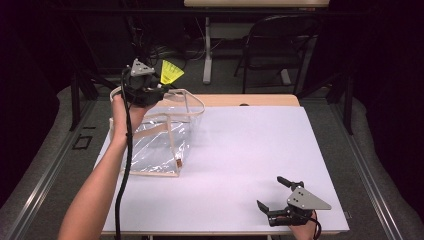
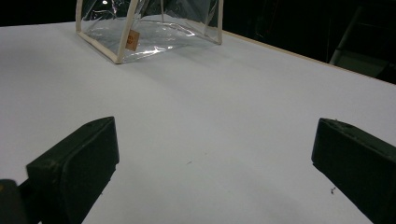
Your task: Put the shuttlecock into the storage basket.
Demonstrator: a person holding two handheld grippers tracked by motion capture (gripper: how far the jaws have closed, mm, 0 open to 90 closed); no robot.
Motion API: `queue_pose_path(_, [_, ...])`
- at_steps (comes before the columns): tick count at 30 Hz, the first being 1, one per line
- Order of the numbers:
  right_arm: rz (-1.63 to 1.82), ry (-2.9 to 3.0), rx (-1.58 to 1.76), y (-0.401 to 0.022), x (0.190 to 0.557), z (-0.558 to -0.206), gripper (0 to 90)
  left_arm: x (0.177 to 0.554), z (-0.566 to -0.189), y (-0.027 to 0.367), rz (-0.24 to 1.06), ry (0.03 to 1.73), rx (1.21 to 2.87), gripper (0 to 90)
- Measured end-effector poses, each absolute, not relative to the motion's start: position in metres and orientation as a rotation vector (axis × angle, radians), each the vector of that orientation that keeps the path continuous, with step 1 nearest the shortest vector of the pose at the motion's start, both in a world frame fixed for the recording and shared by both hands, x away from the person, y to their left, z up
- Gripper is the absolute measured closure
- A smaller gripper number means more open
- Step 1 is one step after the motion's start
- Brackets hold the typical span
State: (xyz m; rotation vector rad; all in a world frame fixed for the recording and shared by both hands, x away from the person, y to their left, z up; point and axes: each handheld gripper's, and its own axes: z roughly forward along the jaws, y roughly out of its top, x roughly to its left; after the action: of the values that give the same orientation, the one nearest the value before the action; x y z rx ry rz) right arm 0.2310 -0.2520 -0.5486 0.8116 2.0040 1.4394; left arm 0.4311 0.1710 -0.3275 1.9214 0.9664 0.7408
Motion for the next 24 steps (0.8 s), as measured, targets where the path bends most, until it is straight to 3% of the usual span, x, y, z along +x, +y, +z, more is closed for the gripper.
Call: queue_pose_path(24, [1.439, 2.005, 0.812, -0.252, 0.231, -0.548, 0.2, 0.426, -0.333, 0.196, 0.754, 1.005, 1.910, 64.7])
